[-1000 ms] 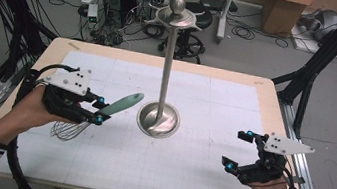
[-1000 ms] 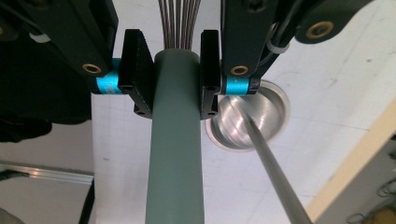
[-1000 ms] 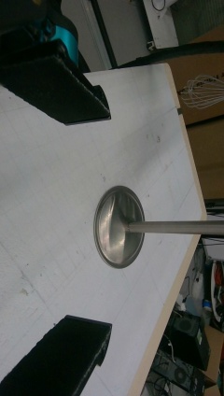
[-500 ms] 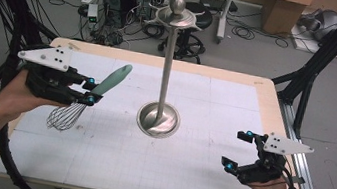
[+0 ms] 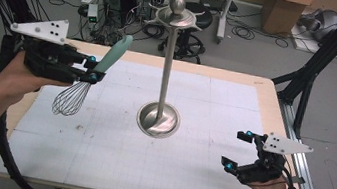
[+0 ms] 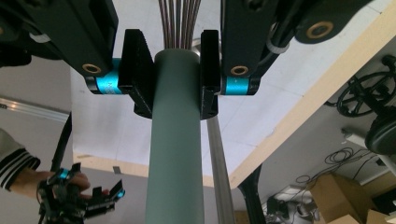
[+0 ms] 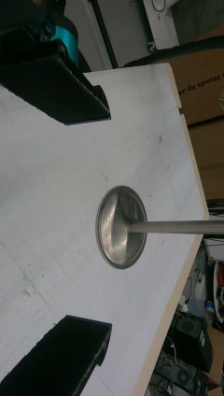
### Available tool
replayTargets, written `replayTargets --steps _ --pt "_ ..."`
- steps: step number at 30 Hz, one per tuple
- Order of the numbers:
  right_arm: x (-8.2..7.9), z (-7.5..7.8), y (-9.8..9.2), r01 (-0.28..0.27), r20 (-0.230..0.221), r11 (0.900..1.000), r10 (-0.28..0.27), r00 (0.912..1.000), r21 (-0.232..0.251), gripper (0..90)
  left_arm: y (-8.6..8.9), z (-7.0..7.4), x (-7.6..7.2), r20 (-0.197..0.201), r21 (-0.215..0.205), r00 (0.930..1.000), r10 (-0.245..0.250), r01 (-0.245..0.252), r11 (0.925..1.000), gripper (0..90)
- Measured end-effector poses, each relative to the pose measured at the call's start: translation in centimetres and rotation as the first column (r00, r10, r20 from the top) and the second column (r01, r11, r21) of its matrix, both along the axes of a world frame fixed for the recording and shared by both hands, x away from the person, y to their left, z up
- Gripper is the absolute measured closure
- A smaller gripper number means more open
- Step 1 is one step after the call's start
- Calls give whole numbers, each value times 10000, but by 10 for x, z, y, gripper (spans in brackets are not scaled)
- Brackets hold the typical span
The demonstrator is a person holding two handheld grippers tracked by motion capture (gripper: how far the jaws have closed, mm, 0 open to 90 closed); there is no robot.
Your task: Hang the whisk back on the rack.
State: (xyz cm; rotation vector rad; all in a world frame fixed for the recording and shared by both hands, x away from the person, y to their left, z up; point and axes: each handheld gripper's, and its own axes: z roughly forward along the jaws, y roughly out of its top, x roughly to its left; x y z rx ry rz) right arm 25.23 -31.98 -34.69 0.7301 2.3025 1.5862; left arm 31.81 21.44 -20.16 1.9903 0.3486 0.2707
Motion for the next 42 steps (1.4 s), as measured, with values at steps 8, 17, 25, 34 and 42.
replayTargets --steps 8,17,25,34,42 --pt "0 -1 -1 -8 -99 10000 8 10000 15 1 -5 16 8 91 36 9997 209 -209 9998 692" --pt "0 -2 -4 53 -75 10000 -52 10000 73 1 -11 30 18 312 127 9989 349 -353 9993 692" --pt "0 -2 -5 45 -32 9999 -45 10000 128 1 -19 29 25 328 287 9988 373 -382 9989 692" --pt "0 -2 -6 57 -34 9998 -56 10000 196 1 -26 26 30 312 373 9985 455 -466 9982 692" --pt "1 -3 -6 30 -61 9997 -29 10000 222 1 -32 23 33 330 495 9981 515 -531 9974 692"
